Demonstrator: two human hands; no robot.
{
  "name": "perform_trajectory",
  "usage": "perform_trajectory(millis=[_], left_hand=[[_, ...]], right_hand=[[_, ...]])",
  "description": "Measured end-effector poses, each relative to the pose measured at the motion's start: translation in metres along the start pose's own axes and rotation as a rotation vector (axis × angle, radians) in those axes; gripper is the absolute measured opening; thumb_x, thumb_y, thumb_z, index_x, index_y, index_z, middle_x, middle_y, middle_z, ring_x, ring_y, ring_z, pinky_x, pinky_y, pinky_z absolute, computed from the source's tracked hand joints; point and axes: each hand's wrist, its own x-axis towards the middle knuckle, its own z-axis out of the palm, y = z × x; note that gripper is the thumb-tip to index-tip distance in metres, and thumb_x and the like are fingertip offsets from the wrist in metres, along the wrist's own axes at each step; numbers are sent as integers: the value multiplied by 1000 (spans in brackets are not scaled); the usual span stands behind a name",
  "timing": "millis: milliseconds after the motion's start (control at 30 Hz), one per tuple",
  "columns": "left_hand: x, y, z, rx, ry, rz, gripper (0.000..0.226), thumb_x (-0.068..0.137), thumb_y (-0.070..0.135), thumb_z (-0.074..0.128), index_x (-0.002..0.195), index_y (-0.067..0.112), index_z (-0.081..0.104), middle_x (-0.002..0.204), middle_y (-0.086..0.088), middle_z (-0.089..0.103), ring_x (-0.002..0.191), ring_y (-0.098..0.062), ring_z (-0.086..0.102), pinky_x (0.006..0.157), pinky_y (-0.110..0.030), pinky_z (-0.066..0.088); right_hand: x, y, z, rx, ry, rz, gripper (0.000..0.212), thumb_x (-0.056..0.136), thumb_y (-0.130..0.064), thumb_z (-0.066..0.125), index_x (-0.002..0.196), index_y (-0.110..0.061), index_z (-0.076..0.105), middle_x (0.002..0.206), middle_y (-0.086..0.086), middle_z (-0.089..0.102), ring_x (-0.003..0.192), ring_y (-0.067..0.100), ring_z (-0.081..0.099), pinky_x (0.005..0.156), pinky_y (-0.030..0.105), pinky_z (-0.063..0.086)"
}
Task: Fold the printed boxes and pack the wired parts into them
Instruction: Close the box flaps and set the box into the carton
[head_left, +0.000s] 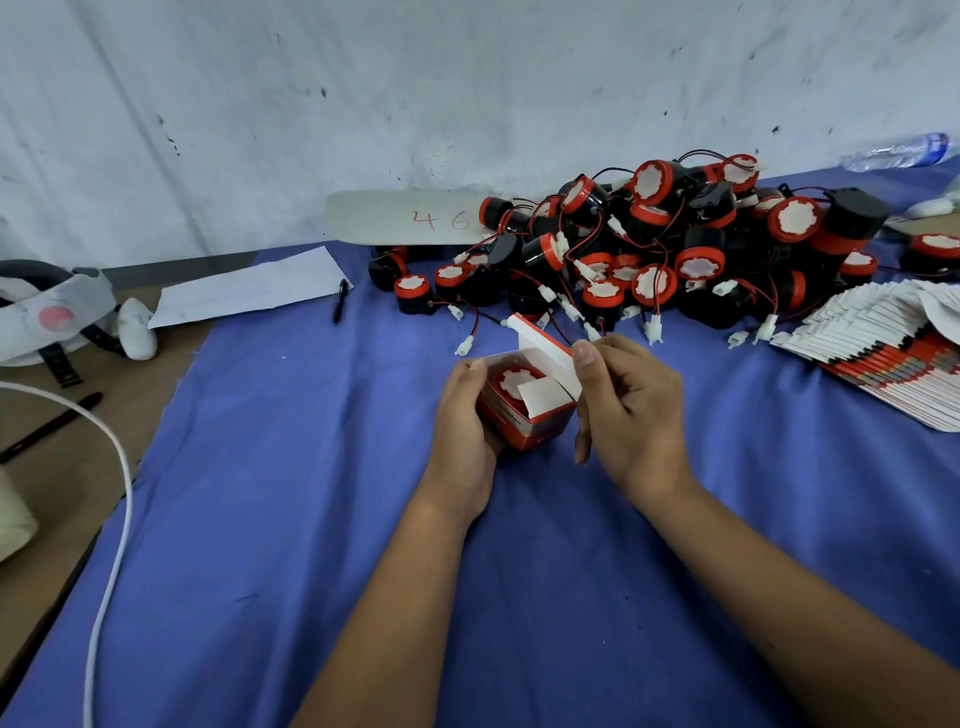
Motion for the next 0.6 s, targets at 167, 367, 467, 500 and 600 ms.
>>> perform_trajectory(millis=[167, 367, 467, 500, 600], left_hand=[[1, 0, 0, -18, 5, -54, 52, 109, 42, 38, 132, 3, 65, 123, -19, 73, 118, -35, 69, 92, -46, 60], [5, -3, 2, 56, 87, -8, 23, 101, 22, 59, 116, 6, 66, 109, -16, 75, 101, -34, 72, 87, -52, 60], [6, -5, 1, 120, 114, 23, 13, 98, 11, 58, 110, 13, 64, 109, -15, 74, 105, -35, 70, 89, -53, 59], [5, -6, 1, 118, 103, 32, 16, 98, 11, 58, 113, 13, 63, 114, -16, 72, 110, -38, 69, 93, -56, 57], [4, -5, 0, 70, 69, 52, 29, 90, 18, 63, 118, 11, 62, 107, -11, 74, 101, -30, 71, 78, -47, 61]], right_hand=[[-1, -2, 0, -3, -6, 26, 48, 107, -29, 51, 60, -31, 49, 64, 3, 49, 35, 14, 55, 37, 38, 42], [-1, 3, -1, -101, -73, -3, 26, 100, -23, 63, 81, -12, 76, 78, -1, 61, 48, 12, 58, 45, 26, 45], [-2, 3, 1, -128, -154, -22, 10, 93, -13, 71, 97, -13, 80, 89, -3, 66, 57, 11, 61, 56, 16, 47], [-3, 4, 2, -130, -177, -26, 13, 91, -11, 73, 102, -14, 80, 92, -2, 66, 62, 10, 62, 61, 12, 46], [-4, 7, 4, -161, -253, -19, 26, 92, -15, 73, 117, -16, 77, 106, -1, 64, 72, -3, 57, 71, 11, 46]])
